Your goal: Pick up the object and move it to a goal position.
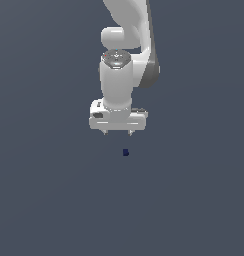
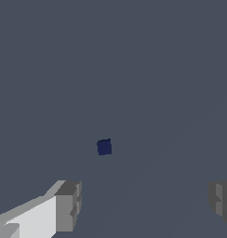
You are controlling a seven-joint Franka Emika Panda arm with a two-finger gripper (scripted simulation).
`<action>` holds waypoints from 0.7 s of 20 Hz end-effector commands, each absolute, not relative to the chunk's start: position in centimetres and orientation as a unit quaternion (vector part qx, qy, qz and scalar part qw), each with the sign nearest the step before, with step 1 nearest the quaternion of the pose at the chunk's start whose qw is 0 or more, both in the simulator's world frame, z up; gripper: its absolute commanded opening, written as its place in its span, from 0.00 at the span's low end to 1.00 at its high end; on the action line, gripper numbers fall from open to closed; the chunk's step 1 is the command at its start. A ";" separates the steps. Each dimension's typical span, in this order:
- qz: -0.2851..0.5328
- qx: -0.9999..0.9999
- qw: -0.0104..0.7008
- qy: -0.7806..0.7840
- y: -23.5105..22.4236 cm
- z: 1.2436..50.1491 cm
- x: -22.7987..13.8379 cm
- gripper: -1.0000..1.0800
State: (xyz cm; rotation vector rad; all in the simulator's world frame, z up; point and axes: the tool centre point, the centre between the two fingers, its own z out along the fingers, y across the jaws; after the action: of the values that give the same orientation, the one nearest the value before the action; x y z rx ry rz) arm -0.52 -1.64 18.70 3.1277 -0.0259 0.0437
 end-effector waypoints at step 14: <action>0.020 1.000 0.011 0.005 -3.1 19.0 -0.2 0.96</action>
State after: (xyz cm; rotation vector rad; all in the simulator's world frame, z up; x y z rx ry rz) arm -0.25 -3.07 18.95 3.1186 0.0119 0.0616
